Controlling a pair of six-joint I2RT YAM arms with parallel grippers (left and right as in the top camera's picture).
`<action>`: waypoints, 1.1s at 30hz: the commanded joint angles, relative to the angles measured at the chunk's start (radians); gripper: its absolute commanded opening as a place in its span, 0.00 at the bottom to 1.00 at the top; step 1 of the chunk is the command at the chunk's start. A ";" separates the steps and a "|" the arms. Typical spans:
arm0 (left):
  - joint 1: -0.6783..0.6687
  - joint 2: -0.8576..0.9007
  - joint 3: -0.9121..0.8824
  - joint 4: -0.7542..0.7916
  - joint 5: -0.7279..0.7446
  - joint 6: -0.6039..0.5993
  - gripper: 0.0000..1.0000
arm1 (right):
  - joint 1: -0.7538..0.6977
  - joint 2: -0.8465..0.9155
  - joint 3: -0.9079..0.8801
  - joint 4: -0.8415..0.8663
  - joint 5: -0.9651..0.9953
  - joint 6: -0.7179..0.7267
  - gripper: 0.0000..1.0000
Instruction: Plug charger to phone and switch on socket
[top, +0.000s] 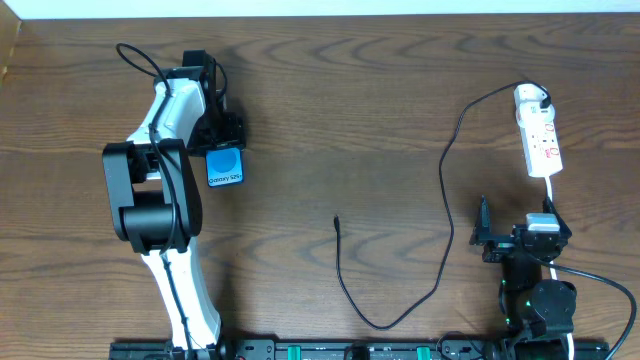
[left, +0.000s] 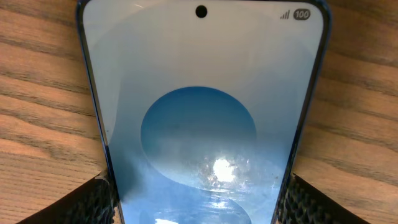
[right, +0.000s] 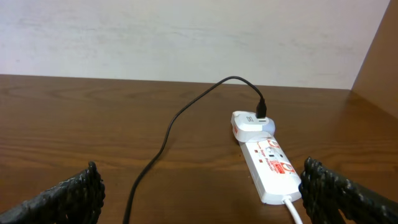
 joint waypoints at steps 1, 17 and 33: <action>-0.002 0.019 -0.024 0.000 0.001 0.004 0.60 | -0.006 -0.007 -0.001 -0.005 -0.002 -0.012 0.99; -0.002 0.019 -0.024 -0.001 0.001 0.004 0.08 | -0.006 -0.007 -0.001 -0.005 -0.002 -0.012 0.99; -0.002 0.002 0.027 -0.031 -0.032 0.005 0.08 | -0.006 -0.007 -0.001 -0.005 -0.002 -0.012 0.99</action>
